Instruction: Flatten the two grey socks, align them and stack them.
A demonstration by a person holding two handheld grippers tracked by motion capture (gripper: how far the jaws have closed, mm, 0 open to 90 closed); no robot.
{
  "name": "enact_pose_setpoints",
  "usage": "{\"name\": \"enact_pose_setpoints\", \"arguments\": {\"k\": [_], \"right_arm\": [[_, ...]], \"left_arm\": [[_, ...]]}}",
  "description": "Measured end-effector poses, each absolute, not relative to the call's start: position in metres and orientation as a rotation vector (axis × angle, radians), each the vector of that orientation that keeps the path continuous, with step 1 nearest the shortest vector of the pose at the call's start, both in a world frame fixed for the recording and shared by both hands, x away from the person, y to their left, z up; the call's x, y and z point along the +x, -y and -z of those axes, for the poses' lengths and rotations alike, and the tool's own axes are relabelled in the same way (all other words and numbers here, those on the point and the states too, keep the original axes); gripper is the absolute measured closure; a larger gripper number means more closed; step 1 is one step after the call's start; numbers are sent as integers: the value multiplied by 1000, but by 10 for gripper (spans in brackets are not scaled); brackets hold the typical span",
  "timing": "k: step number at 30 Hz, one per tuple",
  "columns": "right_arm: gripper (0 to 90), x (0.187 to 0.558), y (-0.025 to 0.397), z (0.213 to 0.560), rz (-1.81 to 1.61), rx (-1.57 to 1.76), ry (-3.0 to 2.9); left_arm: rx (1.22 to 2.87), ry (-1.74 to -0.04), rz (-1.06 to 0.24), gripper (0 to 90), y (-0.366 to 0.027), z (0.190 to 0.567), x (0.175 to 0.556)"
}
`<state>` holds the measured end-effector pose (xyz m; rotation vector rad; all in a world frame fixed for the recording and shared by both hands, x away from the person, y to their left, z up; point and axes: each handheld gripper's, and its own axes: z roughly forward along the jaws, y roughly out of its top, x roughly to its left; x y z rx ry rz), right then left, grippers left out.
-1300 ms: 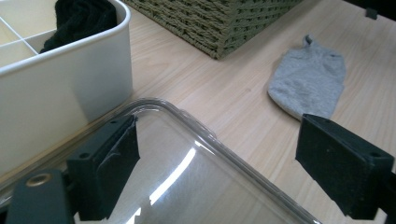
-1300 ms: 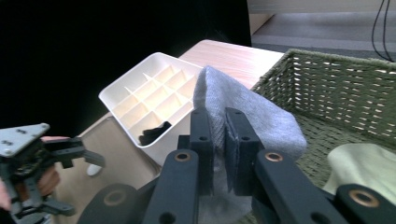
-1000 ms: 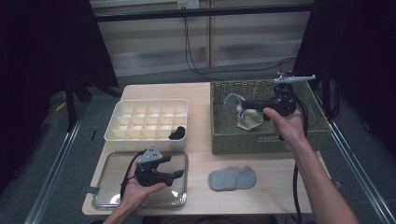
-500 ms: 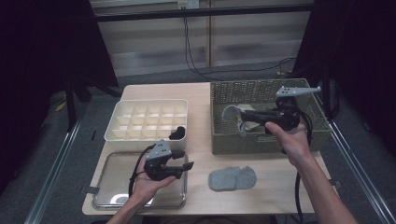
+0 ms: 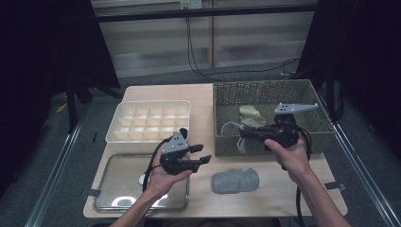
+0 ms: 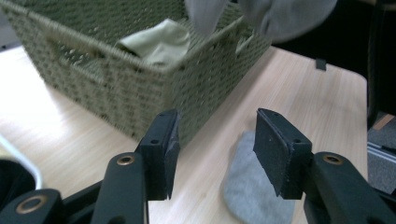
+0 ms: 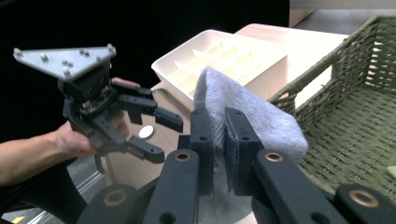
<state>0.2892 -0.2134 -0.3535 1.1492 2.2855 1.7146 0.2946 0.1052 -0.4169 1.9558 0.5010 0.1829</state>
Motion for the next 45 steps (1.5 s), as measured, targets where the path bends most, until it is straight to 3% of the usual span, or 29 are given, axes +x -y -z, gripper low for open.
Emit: {"name": "enact_pose_setpoints", "arguments": {"k": [4, 10, 17, 23, 28, 45], "right_arm": [[834, 283, 208, 358, -1714, 1144, -2292], [834, 273, 204, 368, -1732, 1150, -2299], [834, 269, 197, 385, -1730, 1161, -2351], [834, 267, 199, 397, -1723, 1195, -2371], [834, 261, 207, 401, -1732, 1231, -2363], [829, 247, 225, 425, -1557, 1297, -2391]], "left_arm": [[1940, -492, -179, 540, -97, 413, 295], [1939, -472, -178, 445, -86, 416, 295], [1940, -491, -155, 533, -84, 424, 301], [1952, -480, -141, 754, -86, 429, 301], [1974, -486, -126, 852, -92, 430, 297], [2067, -421, 69, 875, -95, 438, 269]]}}
